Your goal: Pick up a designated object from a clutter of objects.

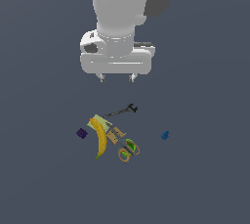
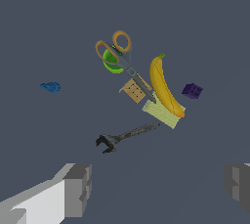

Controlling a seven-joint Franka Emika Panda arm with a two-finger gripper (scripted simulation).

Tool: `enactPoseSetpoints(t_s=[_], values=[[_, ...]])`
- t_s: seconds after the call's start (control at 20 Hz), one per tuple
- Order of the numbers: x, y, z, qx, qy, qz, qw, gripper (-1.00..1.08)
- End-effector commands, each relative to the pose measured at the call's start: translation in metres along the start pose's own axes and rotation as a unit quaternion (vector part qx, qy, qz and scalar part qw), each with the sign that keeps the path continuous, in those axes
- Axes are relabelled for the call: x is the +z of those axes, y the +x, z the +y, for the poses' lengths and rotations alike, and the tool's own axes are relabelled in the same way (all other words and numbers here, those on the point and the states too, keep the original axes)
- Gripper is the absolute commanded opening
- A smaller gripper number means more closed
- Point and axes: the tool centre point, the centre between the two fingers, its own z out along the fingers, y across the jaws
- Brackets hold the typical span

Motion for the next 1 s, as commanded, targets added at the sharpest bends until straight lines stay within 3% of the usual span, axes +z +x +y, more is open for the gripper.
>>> enactPoseSetpoints(t_s=[0.0,0.5,0.95], values=[[0.001,0.001,0.0,0.001,0.001,0.0,1.0,1.0],[0.035,0.023,0.024,0.039,0.011,0.001,0.9992,1.0],[0.107,0.055,0.075,0.116,0.022,0.003,0.993,1.0]])
